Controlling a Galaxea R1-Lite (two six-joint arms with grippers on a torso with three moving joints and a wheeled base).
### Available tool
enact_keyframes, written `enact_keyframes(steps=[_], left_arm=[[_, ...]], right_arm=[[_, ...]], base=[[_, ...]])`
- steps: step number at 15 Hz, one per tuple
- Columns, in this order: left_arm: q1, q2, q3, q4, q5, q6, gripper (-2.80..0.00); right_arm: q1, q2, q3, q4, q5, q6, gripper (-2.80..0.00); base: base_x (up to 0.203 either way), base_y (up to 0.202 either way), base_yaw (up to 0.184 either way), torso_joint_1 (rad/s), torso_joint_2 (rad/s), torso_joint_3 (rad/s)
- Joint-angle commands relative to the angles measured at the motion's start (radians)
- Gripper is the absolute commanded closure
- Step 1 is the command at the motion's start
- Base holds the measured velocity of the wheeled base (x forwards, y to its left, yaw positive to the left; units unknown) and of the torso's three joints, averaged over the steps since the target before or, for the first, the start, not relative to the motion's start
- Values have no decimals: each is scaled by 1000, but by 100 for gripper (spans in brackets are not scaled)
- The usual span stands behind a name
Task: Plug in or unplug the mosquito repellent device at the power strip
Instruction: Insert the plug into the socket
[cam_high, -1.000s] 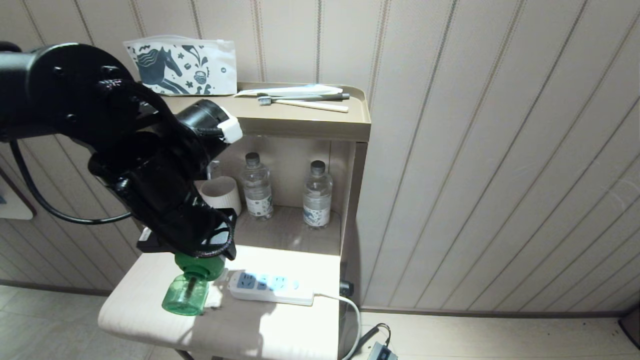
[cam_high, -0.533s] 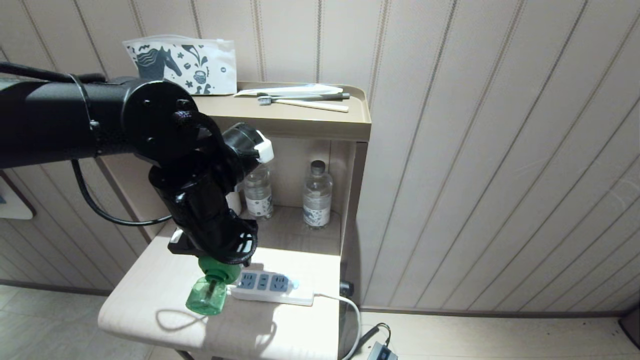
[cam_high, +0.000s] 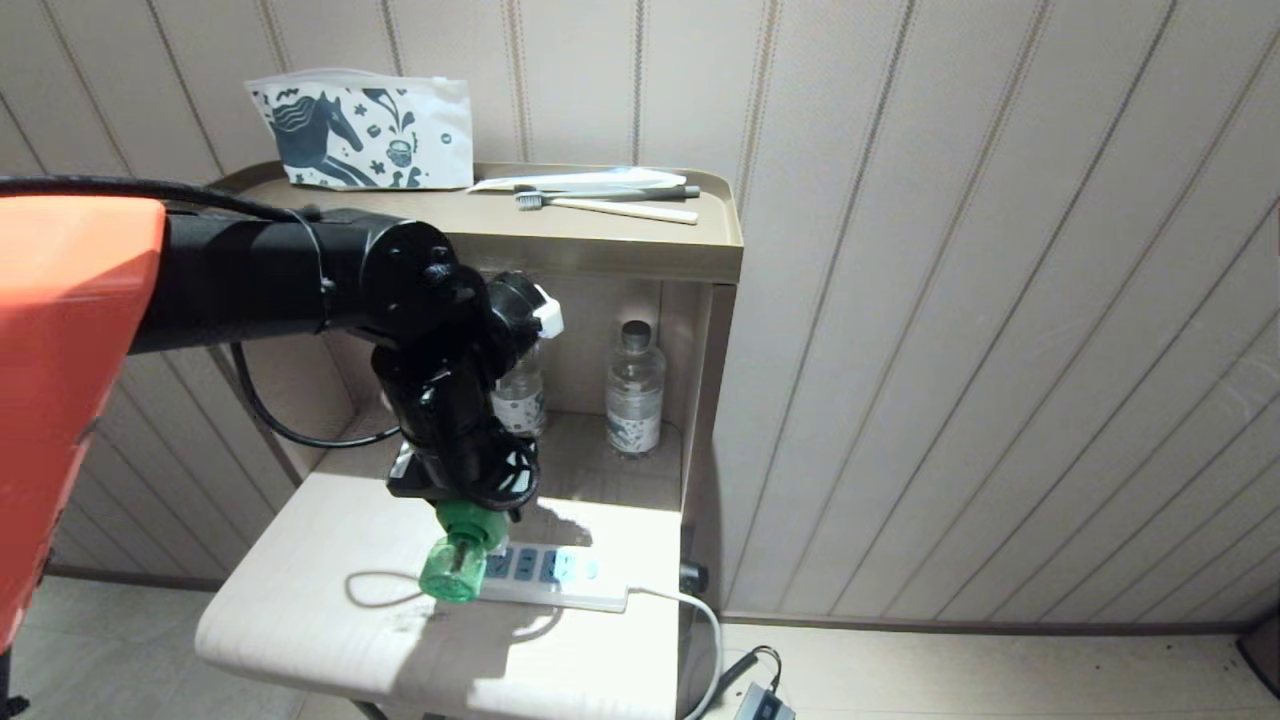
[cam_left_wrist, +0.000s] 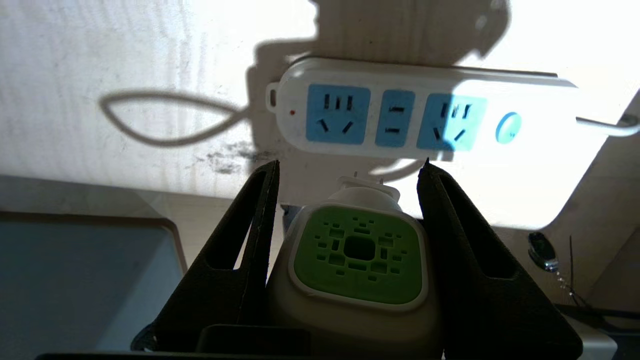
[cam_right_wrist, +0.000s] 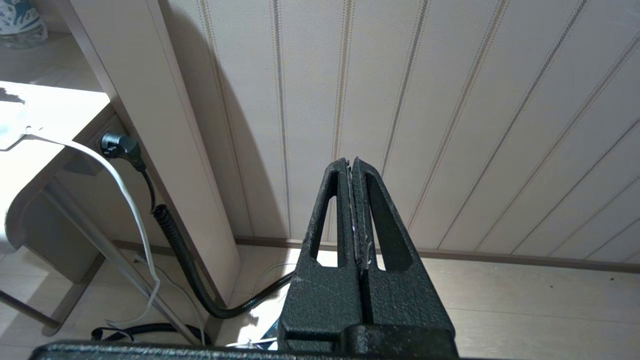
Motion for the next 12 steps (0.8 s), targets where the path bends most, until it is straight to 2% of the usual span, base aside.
enact_keyframes(steps=[1, 3, 6, 12], left_arm=[[15, 18, 27, -26, -17, -1, 0], [15, 11, 57, -70, -46, 4, 0], [15, -12, 111, -140, -63, 45, 0], [20, -25, 149, -152, -15, 50, 0]], right_arm=[[0, 0, 0, 0, 0, 0, 0], [0, 0, 0, 0, 0, 0, 0], [0, 0, 0, 0, 0, 0, 0], [0, 0, 0, 0, 0, 0, 0]], base=[[0, 0, 0, 0, 0, 0], [0, 0, 0, 0, 0, 0], [0, 0, 0, 0, 0, 0], [0, 0, 0, 0, 0, 0]])
